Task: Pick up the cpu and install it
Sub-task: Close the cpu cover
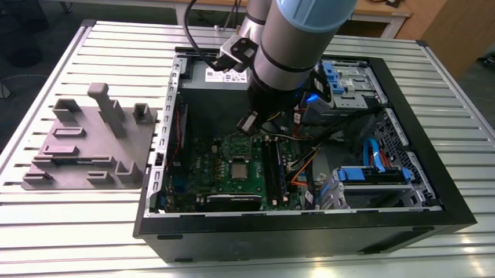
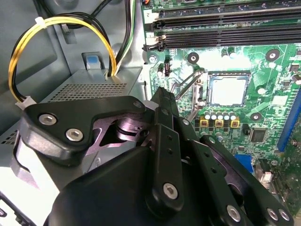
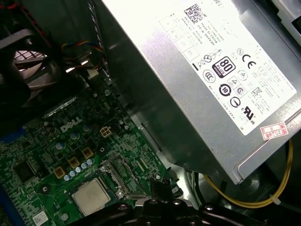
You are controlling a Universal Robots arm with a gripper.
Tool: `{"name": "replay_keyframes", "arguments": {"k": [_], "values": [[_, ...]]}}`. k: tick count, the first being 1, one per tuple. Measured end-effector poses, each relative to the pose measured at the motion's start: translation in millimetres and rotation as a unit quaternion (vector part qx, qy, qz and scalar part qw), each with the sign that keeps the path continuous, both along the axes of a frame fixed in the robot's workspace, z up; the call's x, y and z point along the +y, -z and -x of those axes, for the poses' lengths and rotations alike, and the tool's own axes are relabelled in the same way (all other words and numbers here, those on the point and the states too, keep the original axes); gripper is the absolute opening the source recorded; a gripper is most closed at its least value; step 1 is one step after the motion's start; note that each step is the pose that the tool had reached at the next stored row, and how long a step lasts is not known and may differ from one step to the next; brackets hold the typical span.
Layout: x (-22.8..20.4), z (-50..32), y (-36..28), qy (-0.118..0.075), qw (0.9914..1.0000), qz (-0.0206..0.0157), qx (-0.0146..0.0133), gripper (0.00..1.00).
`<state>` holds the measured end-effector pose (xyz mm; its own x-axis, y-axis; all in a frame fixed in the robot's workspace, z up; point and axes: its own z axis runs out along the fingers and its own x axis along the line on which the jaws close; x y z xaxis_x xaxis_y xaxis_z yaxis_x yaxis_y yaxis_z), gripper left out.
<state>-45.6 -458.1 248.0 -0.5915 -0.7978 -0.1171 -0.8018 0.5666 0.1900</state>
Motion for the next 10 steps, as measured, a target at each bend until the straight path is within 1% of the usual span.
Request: {"name": "replay_keyframes", "arguments": {"k": [5, 10], "values": [[-0.2, 0.0, -1.1, 0.0, 1.0, -0.0002, 0.0, 0.1], [-2.0, 0.0, -1.2, -0.001, 1.0, -0.0001, 0.0, 0.1]]}}
